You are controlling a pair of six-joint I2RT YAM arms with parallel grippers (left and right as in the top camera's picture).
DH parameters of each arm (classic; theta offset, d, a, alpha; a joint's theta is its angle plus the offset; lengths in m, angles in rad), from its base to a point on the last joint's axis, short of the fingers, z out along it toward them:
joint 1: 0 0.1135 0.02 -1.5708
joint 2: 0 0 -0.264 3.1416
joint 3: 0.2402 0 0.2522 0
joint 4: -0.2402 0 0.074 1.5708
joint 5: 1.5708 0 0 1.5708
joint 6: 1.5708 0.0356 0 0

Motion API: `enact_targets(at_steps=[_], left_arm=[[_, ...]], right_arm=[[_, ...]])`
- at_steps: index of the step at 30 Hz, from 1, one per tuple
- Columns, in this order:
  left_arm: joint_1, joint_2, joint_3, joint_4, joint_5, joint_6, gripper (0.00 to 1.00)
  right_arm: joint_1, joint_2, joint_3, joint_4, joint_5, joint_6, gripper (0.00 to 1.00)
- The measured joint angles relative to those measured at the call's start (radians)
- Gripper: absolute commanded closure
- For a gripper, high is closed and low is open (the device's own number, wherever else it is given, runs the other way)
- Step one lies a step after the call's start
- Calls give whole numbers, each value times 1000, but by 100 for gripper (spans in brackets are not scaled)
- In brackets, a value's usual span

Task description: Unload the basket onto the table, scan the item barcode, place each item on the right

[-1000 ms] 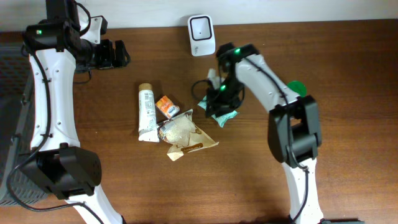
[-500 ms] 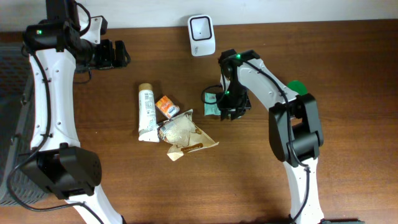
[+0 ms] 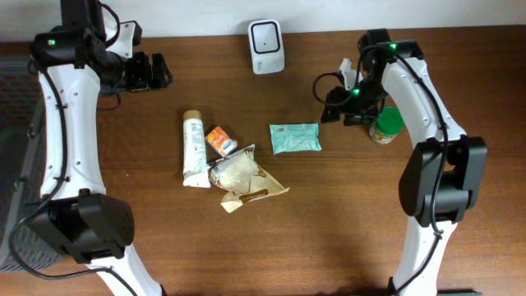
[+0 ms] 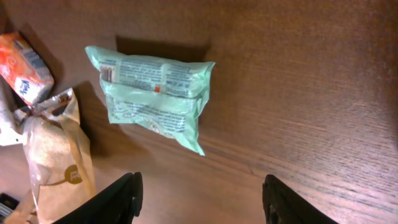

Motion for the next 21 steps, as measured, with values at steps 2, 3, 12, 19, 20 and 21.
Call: enact_targets(at_steps=[2,3,12,19,20,21], left_arm=[[0,0,0,12,8,0,1],[0,0,0,36,19,0,1],[-87,27,-92,142,150,-30,100],[-373,225,-204,384,179,-177,100],[-396,240,-204,394,197,-189,100],[-417,254,-204,411,217,-201,100]], right_arm=[[2,14,-18,40,-32,-17,39],[6,30,-31,65,-56,-28,39],[15,106,-77,153,-102,-24,40],[17,109,-82,159,-106,2,40],[17,109,-87,159,-106,2,40],[17,109,-95,162,-106,3,40]])
